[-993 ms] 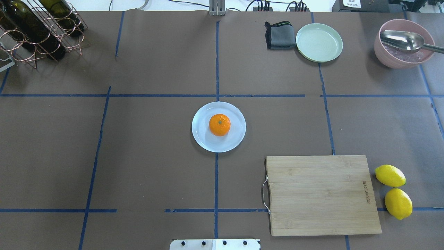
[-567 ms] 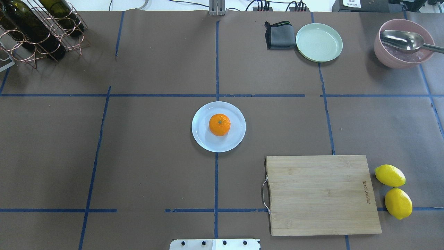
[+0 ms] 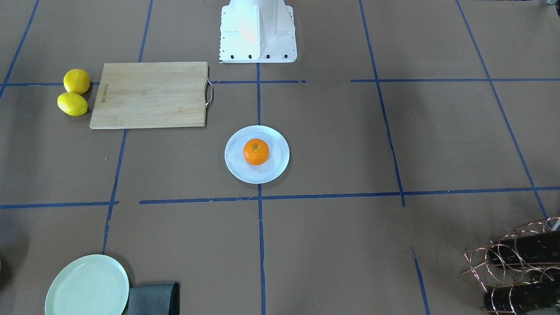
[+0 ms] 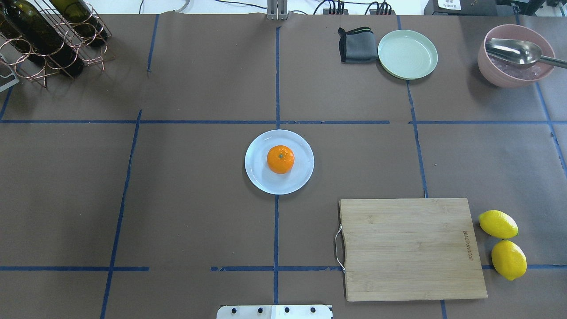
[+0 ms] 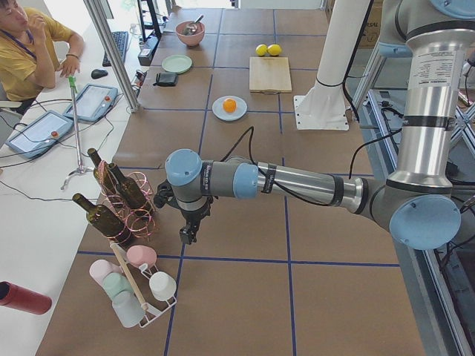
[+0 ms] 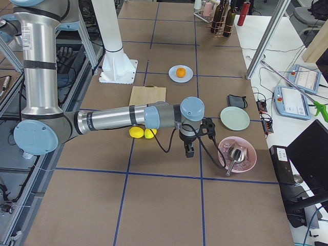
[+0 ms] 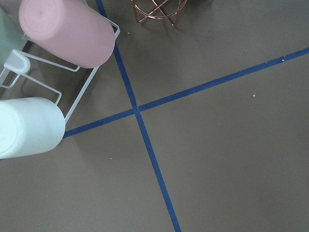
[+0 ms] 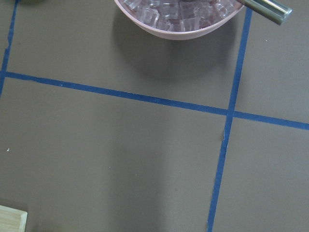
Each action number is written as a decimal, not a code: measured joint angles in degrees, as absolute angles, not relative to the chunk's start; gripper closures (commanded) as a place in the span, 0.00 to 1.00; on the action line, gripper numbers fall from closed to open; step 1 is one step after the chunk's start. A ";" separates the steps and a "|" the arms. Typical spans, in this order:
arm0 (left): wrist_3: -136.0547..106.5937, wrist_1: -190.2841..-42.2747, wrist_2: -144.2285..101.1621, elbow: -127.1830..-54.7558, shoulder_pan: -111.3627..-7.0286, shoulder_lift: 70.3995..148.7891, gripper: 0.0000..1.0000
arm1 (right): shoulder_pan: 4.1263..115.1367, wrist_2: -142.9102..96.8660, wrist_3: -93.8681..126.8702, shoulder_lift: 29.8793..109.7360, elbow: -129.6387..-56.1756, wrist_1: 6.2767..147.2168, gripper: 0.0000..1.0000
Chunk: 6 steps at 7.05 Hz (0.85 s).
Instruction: Pick orange to plate
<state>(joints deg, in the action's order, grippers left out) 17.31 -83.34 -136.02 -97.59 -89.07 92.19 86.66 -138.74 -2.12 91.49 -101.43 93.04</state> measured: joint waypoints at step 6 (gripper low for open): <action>17.38 -83.77 -135.88 -98.04 -88.93 91.64 0.00 | 86.74 -137.53 -2.32 92.81 -101.60 92.47 0.00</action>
